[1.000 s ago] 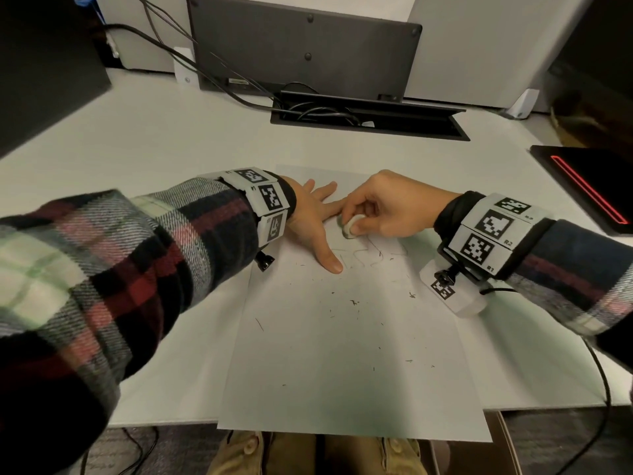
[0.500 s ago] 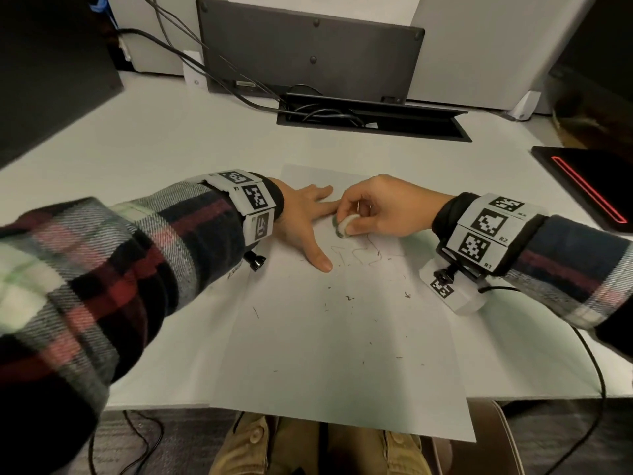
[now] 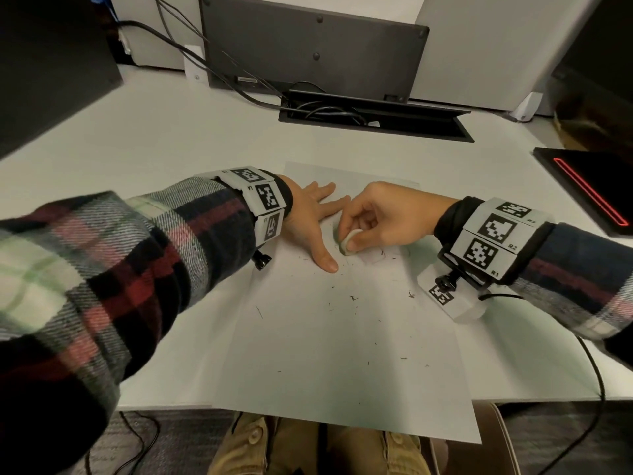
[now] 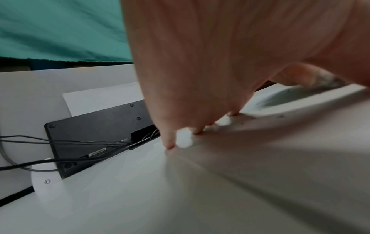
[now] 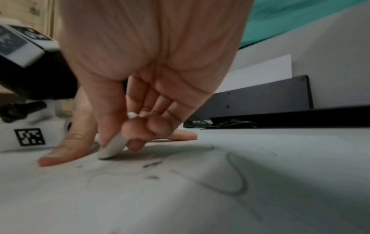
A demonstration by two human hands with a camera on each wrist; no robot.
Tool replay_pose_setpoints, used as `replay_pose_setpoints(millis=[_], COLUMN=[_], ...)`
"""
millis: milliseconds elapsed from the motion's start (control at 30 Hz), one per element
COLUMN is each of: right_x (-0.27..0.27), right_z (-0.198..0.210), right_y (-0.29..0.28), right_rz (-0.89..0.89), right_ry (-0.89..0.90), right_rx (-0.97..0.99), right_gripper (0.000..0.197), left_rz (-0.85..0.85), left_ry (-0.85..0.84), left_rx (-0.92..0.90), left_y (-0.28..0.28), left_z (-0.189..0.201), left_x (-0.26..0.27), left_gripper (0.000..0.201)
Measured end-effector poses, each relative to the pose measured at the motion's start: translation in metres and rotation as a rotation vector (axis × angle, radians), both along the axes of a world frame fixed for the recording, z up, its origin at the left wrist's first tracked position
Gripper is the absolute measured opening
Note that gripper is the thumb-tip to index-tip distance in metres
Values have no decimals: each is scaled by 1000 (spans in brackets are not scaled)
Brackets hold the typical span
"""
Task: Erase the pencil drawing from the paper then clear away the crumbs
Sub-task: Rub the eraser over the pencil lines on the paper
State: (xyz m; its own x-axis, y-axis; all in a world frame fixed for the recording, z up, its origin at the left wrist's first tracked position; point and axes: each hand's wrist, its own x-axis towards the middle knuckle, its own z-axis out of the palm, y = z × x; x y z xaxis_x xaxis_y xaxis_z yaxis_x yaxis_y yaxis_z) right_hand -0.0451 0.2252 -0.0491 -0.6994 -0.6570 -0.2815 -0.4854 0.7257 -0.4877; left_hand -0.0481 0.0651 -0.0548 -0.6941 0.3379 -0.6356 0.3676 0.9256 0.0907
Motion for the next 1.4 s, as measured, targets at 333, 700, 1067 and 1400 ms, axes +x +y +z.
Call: replay_pose_setpoints(millis=[333,700,1067,1400], right_x=[1,-8,1,2], right_z=[1,4,3,3], right_y=[1,0,-8,-11], right_rz=[-9,-12,20,36], right_ry=[-20,89,-6,28], right_rx=[8,28,-11,-9], right_gripper=[6,10,6,7], left_rz=[7,-9,11,8], left_ry=[11,24,-11,-14], left_rx=[-9,-21,11,15], left_y=[2,2,2,1], left_z=[1,2,0,1], left_x=[2,3,1,2], left_gripper=[117,115,114,111])
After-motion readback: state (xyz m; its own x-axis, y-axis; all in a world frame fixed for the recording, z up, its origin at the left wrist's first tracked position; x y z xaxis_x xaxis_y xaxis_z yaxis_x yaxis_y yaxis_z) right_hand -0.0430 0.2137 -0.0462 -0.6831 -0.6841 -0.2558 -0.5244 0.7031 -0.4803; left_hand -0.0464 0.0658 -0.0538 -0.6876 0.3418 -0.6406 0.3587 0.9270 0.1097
